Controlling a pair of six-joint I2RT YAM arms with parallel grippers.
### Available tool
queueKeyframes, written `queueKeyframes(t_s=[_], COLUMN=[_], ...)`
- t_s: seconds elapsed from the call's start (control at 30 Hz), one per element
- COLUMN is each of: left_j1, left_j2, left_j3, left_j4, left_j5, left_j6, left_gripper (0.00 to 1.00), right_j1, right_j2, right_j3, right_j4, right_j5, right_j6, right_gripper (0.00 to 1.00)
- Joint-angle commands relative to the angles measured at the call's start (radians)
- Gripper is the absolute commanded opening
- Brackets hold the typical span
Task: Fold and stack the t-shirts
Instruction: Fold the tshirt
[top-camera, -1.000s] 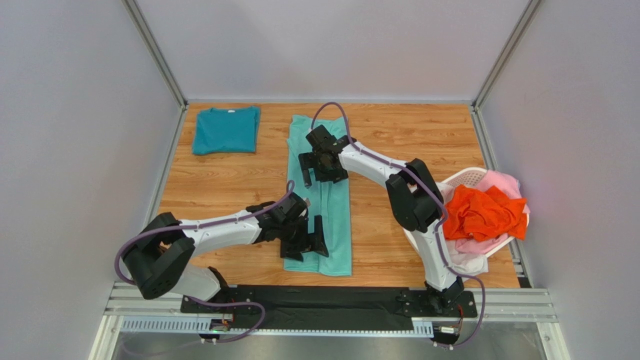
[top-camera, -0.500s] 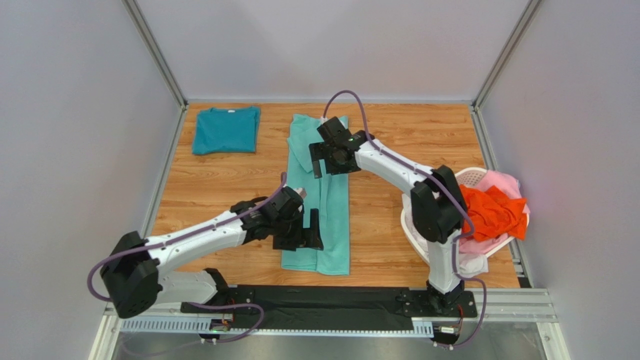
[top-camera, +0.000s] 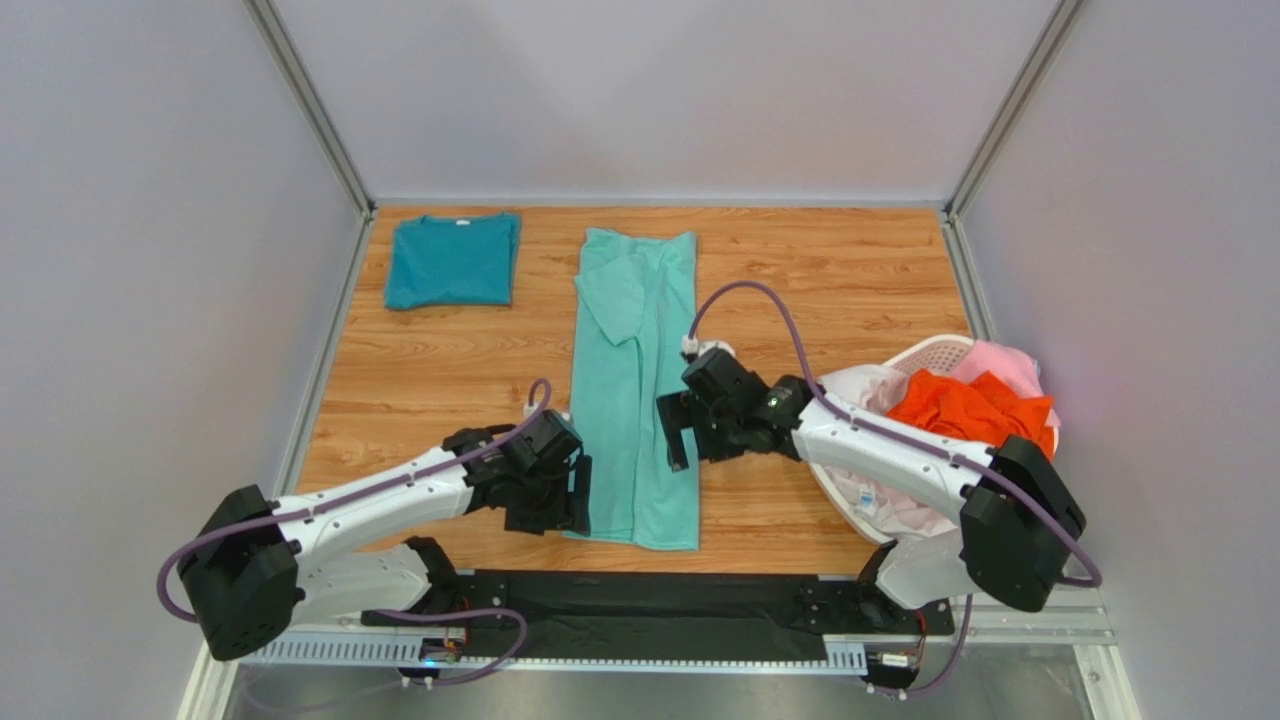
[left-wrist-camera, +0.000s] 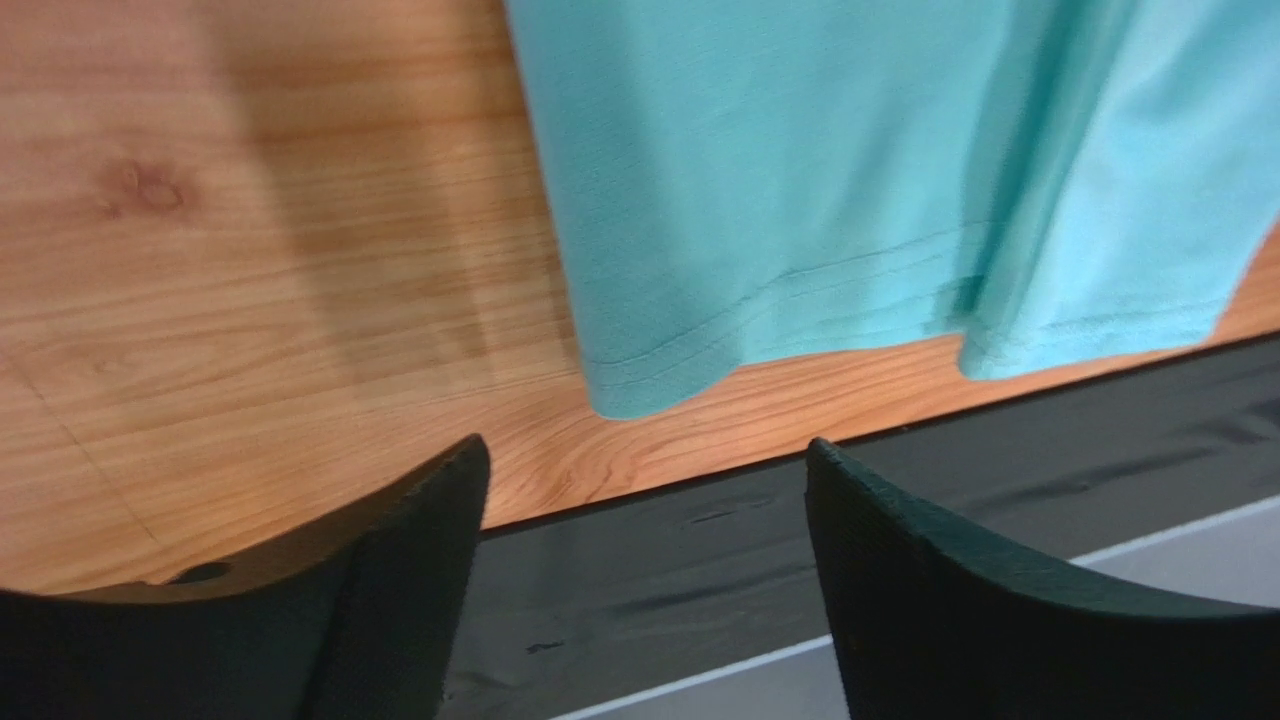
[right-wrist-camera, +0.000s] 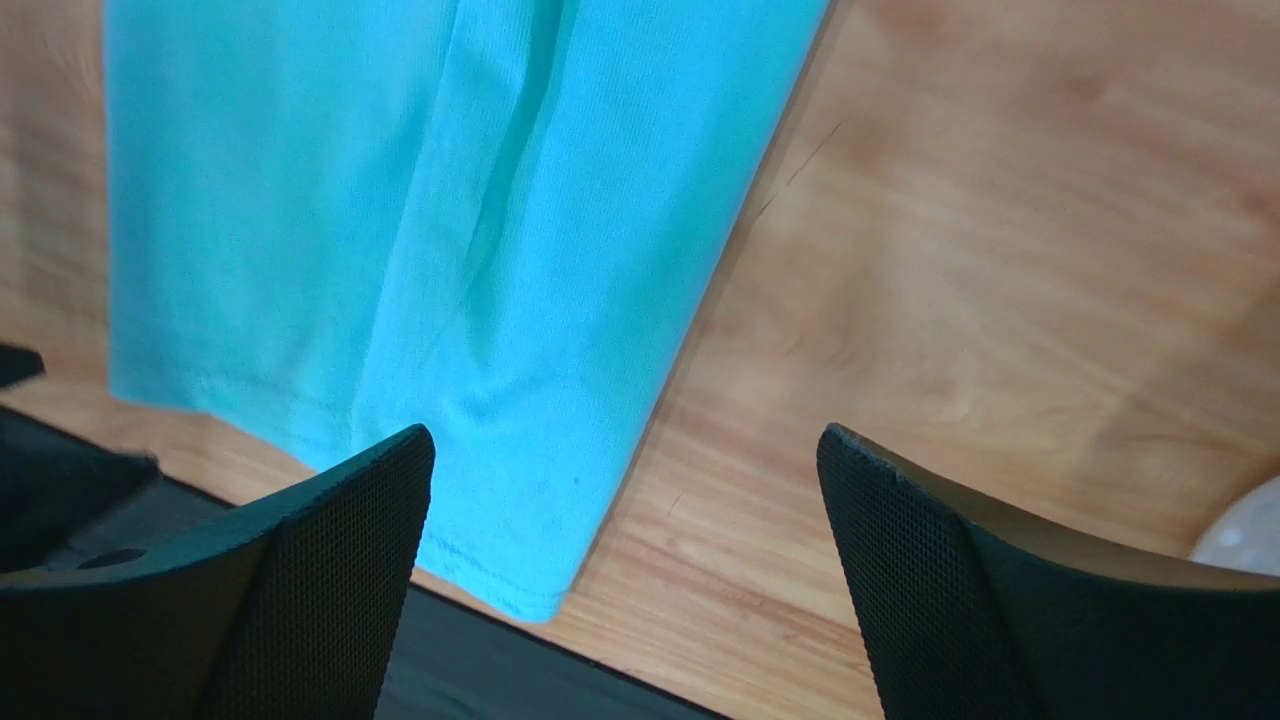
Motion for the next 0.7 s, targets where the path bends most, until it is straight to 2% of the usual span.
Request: queueKeyframes(t_s=[0.0,0.17,0.33,0.47,0.57,0.67], left_j1=[0.001,0.003,0.026,0.063,0.072,0.072], left_j2=[0.009,0.008,0.000,0.012,0.034,0.050], left_j3=[-0.023,-0.052,-0.075,-0.097,-0.098,-0.098], left_j4=[0.044,0.054,0.058,0.101,0.138,0.147], left_j5=[0.034,0.009,-0.020,0.011,0.049,0.075], left_j6=[-0.038,-0.050,-0.059,-0.036,-0.021,-0.009], left_gripper=[0.77,0.69,0.66,0.59,0.51,0.36], right_j1=[0.082,0.136,0.200,0.245,0.272,0.295], right_j2=[-0.085,-0.125,-0.075,-0.040,-0.043,-0.061], right_j3=[-0.097,-0.167,-0.176,-0.184,-0.202,-0.220], right_j4=[0.024,0.044,0.036,0.021,0.020,0.010], right_j5=[-0.025,-0.039,-0.058,-0.051,-0.039,-0.041], right_j6=[0.090,0.110,0.112,0.121,0.130,0.139], right_gripper=[1.00,1.00,1.00,1.00,0.99,0.98])
